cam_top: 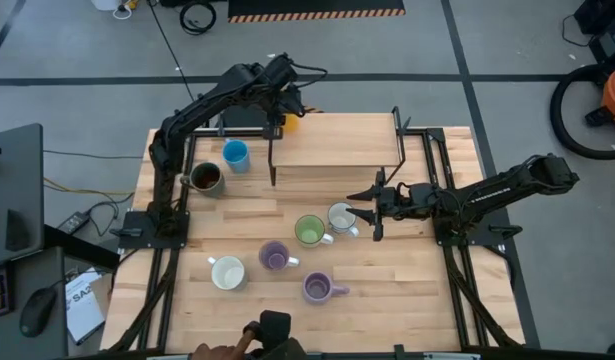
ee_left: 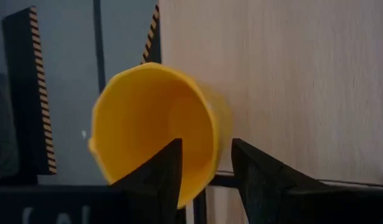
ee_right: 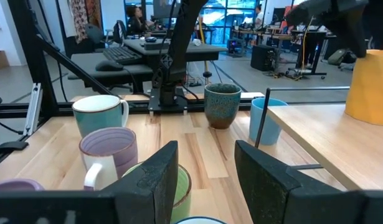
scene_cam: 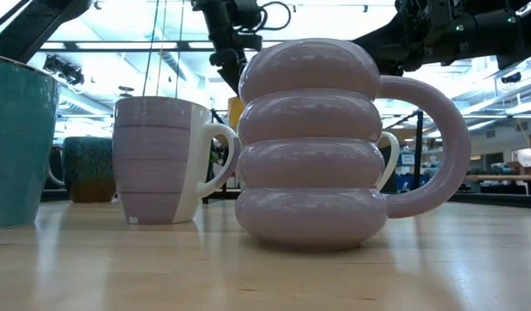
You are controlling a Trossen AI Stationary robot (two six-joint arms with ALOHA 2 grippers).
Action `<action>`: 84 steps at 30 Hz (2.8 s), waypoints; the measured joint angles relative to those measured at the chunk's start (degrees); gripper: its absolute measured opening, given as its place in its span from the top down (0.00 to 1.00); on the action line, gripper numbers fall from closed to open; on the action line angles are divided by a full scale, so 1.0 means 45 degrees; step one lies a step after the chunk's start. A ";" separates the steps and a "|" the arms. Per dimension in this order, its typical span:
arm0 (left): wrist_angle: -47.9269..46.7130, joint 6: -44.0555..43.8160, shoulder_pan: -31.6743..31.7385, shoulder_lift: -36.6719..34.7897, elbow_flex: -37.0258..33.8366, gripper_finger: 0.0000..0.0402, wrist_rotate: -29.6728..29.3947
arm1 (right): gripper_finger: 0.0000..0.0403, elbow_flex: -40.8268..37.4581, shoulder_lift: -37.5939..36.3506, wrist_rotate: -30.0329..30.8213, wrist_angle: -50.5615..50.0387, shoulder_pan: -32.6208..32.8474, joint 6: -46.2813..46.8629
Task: Place coffee mugs
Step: Put the green mug on the shelf
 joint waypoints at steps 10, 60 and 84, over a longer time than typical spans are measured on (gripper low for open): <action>-0.0086 -0.1986 -0.1217 -0.1108 0.0015 0.64 0.1145 | 0.59 0.0000 0.0000 0.0000 0.0046 0.0001 -0.0406; 0.3955 -1.5100 -0.7703 -0.3264 -0.8179 0.65 0.0843 | 0.59 0.1549 -0.0005 0.3624 -0.5087 0.1813 -0.0050; 0.4135 -1.8564 -0.8325 -0.2082 -0.9064 0.37 0.0548 | 0.59 0.1549 0.0097 0.3269 -0.4336 0.1808 -0.0670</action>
